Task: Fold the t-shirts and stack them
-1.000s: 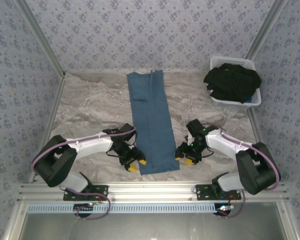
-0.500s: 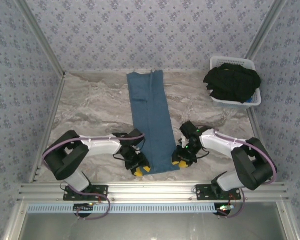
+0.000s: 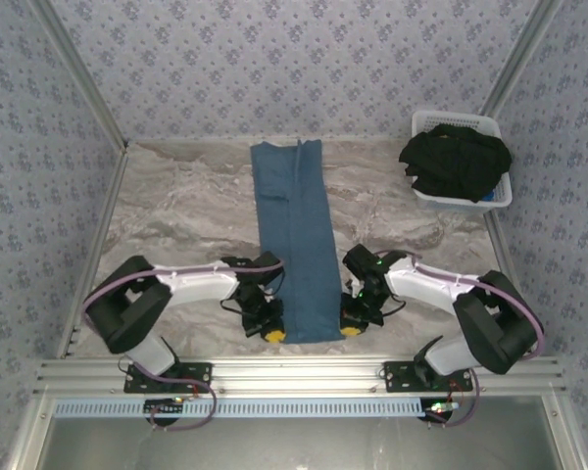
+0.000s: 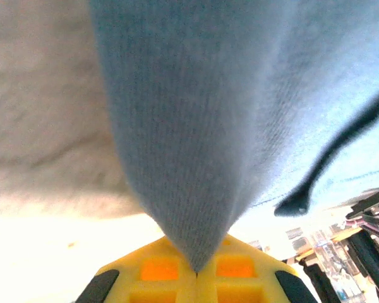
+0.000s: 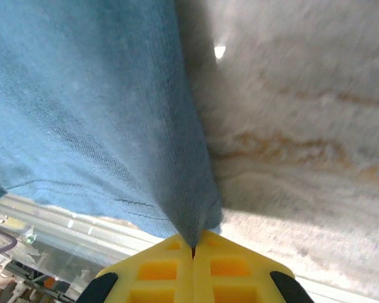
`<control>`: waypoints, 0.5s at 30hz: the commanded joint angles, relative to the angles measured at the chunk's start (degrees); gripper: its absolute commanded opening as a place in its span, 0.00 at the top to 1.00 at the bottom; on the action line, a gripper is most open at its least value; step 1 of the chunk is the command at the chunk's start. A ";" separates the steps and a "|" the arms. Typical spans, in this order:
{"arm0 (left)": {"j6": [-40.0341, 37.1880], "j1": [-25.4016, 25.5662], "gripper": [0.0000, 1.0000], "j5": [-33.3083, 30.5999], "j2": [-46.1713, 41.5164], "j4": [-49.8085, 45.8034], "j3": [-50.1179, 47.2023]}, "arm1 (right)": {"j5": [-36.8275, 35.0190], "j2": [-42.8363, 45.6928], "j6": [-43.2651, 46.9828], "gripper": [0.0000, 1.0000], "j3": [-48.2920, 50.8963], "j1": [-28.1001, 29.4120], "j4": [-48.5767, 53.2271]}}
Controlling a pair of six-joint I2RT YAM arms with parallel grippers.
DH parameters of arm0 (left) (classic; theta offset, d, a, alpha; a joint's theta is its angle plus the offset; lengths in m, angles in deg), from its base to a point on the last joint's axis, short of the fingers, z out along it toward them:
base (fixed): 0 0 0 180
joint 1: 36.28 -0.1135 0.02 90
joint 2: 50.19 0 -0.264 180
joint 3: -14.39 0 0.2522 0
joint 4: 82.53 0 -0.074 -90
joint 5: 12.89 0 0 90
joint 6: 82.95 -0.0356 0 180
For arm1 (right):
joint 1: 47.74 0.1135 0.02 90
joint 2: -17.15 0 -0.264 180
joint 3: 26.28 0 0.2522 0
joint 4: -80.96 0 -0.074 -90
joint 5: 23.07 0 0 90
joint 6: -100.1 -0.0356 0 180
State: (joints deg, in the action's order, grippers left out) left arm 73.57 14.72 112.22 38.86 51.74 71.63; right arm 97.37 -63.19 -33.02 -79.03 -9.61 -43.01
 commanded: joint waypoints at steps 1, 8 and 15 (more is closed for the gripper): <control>-0.09 -1.12 1.00 -3.08 -6.81 -5.69 1.03 | 0.48 2.85 -1.77 1.00 -4.65 0.70 6.26; -0.97 -12.06 1.00 -5.16 -8.71 -3.70 6.38 | -0.21 -1.03 -0.89 1.00 -15.38 -3.91 8.60; -5.14 -24.02 1.00 -3.61 -1.24 -3.42 20.43 | -2.29 -13.10 3.67 1.00 -36.12 -9.97 11.88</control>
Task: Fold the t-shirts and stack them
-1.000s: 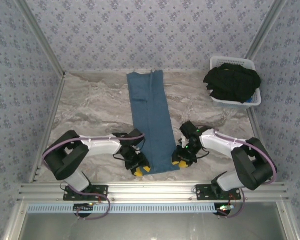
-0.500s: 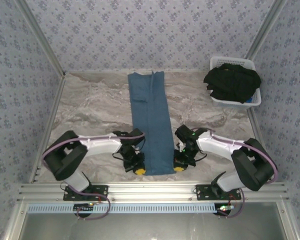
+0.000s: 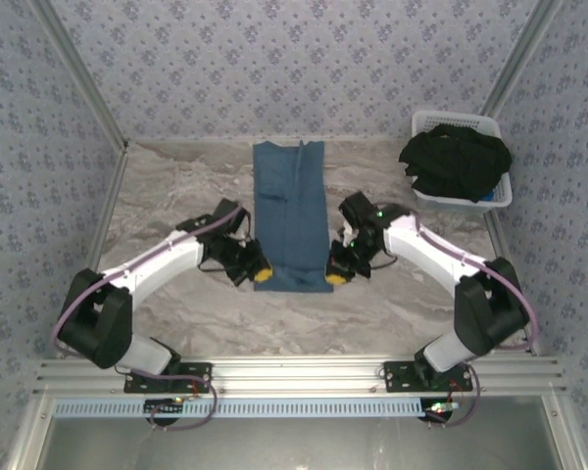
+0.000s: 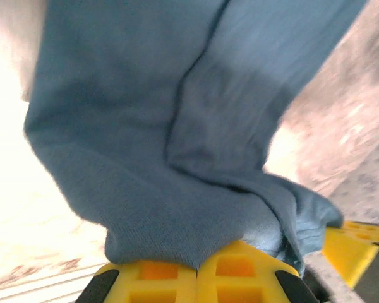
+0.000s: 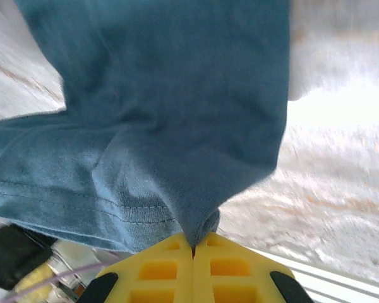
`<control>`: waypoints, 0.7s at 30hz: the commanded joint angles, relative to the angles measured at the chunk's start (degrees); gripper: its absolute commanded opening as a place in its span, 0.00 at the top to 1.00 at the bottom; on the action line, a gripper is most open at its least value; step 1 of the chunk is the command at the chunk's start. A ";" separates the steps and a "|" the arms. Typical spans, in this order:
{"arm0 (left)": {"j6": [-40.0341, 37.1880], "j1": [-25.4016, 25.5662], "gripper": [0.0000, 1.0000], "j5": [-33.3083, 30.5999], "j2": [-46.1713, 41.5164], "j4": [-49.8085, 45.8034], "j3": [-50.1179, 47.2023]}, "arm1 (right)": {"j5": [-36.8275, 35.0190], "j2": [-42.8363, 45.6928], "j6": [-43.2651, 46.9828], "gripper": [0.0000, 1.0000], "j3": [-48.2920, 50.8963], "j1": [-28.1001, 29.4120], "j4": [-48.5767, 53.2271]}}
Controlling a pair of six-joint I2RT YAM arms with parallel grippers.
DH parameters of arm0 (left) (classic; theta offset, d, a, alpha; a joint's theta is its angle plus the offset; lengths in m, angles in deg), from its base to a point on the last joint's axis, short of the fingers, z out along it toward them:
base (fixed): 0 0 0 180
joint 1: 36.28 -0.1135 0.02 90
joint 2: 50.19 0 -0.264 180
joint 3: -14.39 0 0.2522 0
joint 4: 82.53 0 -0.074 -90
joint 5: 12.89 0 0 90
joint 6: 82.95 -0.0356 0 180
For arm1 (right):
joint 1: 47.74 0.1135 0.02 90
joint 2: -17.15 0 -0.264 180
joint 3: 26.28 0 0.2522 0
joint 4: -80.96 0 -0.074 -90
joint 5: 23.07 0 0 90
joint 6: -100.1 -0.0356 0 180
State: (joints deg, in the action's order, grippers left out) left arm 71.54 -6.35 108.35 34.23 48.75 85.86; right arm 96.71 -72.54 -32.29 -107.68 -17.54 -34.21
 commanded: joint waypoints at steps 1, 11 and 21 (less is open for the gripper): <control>-3.96 -4.20 1.00 0.54 5.26 -0.67 8.39 | -1.89 -5.96 3.48 1.00 -10.09 -2.89 3.33; -9.75 -13.17 0.94 0.22 30.40 -1.40 34.01 | 1.47 -33.04 3.83 0.99 -37.69 -10.12 -1.19; -13.58 -14.22 0.21 -1.45 25.41 -2.79 27.91 | -11.52 -26.38 5.32 0.47 -31.23 -10.04 -3.14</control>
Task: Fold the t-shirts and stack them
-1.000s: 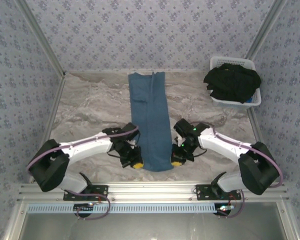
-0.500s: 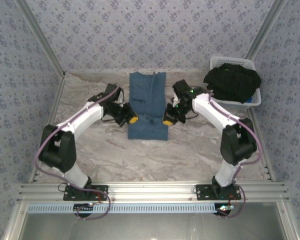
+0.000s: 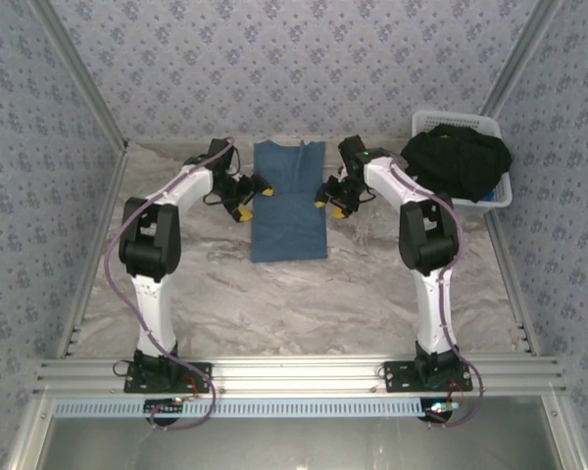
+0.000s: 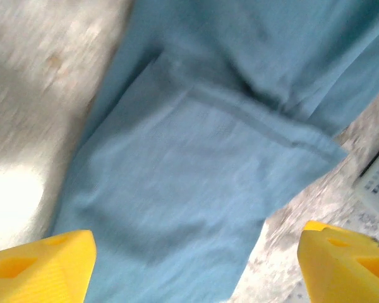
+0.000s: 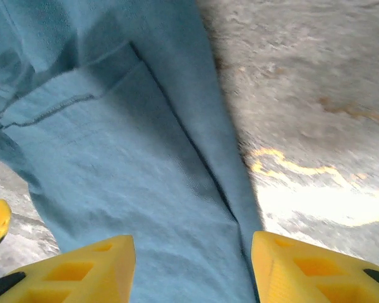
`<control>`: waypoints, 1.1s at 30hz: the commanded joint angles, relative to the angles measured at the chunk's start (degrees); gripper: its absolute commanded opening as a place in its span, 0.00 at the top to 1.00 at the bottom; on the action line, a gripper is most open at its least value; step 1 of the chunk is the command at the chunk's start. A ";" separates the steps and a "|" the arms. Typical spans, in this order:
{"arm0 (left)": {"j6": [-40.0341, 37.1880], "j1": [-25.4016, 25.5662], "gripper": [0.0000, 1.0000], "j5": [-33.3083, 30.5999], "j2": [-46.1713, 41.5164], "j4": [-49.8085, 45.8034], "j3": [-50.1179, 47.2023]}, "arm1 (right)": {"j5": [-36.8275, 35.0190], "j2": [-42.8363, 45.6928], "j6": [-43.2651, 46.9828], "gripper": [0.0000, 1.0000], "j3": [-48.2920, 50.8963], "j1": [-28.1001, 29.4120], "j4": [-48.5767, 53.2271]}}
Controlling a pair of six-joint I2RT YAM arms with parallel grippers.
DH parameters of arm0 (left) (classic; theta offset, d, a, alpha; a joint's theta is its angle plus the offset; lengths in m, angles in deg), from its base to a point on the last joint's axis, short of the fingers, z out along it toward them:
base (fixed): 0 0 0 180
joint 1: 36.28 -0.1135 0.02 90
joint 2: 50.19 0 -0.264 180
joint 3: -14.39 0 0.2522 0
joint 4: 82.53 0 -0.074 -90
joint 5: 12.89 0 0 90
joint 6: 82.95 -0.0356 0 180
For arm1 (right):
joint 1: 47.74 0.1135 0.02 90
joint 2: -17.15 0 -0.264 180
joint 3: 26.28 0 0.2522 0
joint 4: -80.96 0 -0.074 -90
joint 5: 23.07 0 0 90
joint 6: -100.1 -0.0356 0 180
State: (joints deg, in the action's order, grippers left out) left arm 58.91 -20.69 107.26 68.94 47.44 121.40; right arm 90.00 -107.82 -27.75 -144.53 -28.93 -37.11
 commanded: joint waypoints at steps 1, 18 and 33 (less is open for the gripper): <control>0.18 0.27 0.24 -0.20 -12.75 0.81 -13.20 | -5.08 11.60 0.60 0.47 9.74 2.18 -1.79; 9.06 3.99 0.38 1.38 -17.88 12.52 -35.05 | -0.71 16.26 -3.33 0.47 32.65 7.72 -16.12; 10.25 4.60 0.51 -0.54 -15.10 15.65 -33.93 | -8.05 15.52 -0.47 0.51 29.58 8.45 -8.36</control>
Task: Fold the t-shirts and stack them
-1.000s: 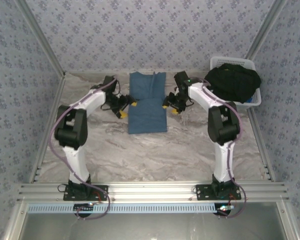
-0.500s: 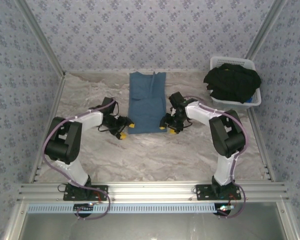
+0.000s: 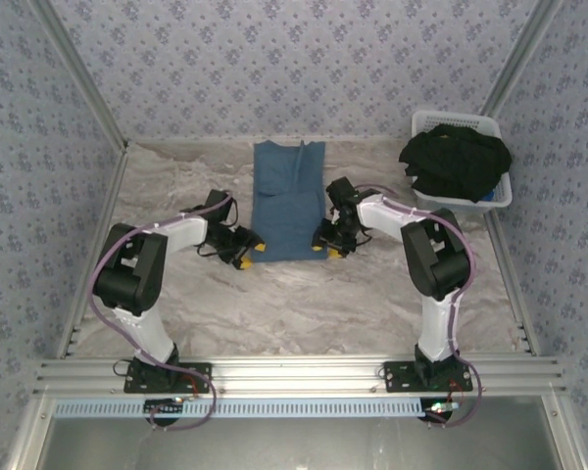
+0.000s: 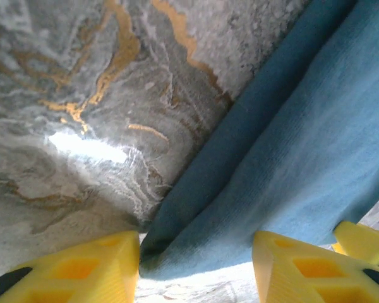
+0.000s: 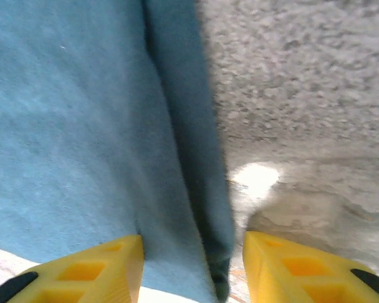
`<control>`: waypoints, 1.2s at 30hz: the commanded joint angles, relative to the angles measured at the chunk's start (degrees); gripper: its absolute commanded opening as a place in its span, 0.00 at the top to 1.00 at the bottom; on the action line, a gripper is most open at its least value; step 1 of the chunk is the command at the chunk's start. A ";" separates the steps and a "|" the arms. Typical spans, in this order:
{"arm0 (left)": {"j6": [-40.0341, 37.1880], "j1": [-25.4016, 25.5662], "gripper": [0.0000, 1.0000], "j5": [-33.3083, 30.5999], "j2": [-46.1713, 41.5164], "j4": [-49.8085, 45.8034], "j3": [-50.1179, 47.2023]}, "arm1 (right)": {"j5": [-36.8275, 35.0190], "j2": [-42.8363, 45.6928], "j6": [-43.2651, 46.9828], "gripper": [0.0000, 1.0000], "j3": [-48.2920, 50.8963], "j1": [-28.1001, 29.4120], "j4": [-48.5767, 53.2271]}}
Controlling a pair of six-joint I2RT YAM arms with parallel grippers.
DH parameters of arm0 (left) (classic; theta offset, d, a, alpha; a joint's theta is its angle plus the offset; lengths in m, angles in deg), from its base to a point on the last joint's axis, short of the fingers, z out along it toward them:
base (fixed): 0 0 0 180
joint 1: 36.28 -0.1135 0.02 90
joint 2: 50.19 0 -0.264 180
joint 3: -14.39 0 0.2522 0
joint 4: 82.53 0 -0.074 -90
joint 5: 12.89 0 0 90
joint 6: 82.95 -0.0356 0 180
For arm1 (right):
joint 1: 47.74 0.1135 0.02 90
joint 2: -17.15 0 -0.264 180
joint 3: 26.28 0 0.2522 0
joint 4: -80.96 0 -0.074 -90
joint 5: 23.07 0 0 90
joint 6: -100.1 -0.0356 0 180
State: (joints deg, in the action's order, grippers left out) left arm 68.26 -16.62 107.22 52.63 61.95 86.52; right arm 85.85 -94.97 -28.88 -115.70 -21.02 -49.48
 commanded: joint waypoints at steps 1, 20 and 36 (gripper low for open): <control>1.18 0.79 0.52 -0.36 1.62 1.51 1.13 | -4.32 3.42 0.69 0.50 1.28 0.69 4.13; -1.49 2.22 1.00 -3.01 2.82 -2.86 4.98 | -4.27 1.43 -2.16 1.00 0.33 1.37 1.37; -18.67 9.06 1.00 1.85 -17.45 -26.31 0.25 | 7.10 23.53 -2.48 1.00 16.15 10.56 10.02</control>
State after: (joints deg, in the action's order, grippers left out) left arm 54.32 -9.08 106.08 40.22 44.27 88.83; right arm 88.16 -75.49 -31.44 -100.97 -11.82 -45.61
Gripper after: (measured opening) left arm 0.063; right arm 0.060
